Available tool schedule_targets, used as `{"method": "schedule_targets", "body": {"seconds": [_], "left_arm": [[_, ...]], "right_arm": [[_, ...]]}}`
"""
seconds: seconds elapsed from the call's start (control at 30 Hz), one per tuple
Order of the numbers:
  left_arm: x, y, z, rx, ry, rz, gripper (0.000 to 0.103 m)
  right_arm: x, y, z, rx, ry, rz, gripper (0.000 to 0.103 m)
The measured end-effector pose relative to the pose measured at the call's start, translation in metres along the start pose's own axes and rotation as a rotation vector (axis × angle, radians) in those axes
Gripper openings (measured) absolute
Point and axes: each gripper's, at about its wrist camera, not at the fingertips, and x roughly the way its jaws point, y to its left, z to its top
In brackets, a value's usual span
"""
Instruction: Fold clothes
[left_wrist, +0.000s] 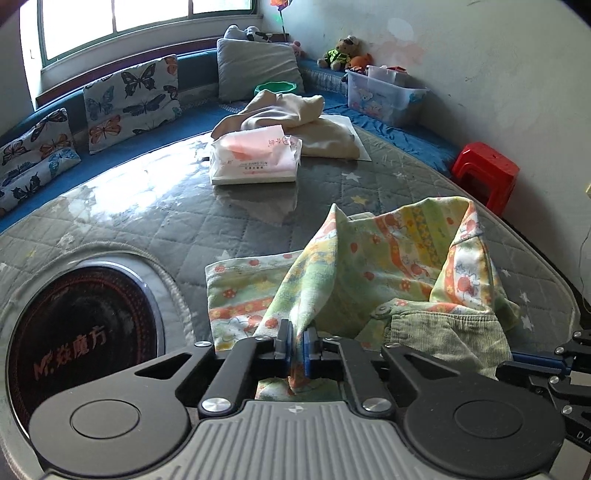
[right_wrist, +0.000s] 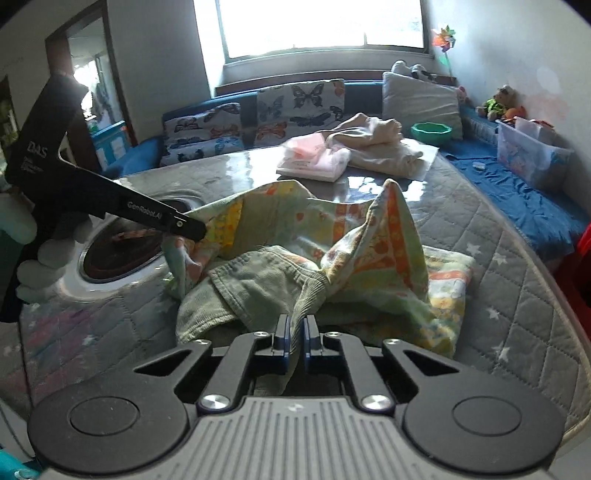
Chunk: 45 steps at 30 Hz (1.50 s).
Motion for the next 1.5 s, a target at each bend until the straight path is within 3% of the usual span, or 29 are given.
{"method": "schedule_targets", "body": {"seconds": [0.3, 0.4, 0.47, 0.6, 0.77, 0.9, 1.0, 1.13, 1.17, 1.5], "left_arm": [[-0.029, 0.020, -0.047, -0.002, 0.015, -0.030, 0.006], [-0.036, 0.027, -0.062, -0.015, 0.026, -0.037, 0.006], [-0.041, 0.030, -0.072, -0.022, 0.027, -0.042, 0.006], [-0.048, 0.033, -0.084, -0.024, 0.029, -0.055, 0.006], [-0.056, 0.031, -0.095, -0.019, 0.024, -0.062, 0.006], [-0.063, 0.032, -0.102, -0.022, 0.025, -0.069, 0.006], [-0.068, 0.036, -0.108, -0.029, 0.026, -0.067, 0.006], [-0.072, 0.041, -0.114, -0.041, 0.031, -0.066, 0.006], [-0.073, 0.042, -0.115, -0.045, 0.032, -0.067, 0.006], [-0.073, 0.049, -0.121, -0.060, 0.047, -0.086, 0.006]], "right_arm": [[-0.019, 0.031, -0.017, -0.108, 0.085, 0.100, 0.005], [-0.025, 0.036, -0.016, -0.129, 0.098, 0.120, 0.011], [-0.034, 0.042, -0.016, -0.133, 0.082, 0.125, 0.021], [-0.043, 0.042, 0.003, -0.141, 0.011, 0.096, 0.034], [-0.024, 0.041, 0.039, -0.164, -0.054, 0.002, 0.051], [0.016, 0.033, 0.068, -0.182, -0.027, -0.049, 0.054], [0.042, 0.032, 0.075, -0.183, 0.013, -0.050, 0.047], [0.061, 0.033, 0.067, -0.195, 0.048, -0.070, 0.011], [0.060, 0.031, 0.064, -0.186, 0.046, -0.073, 0.008], [-0.011, 0.003, 0.016, -0.097, -0.021, -0.187, 0.004]]}}
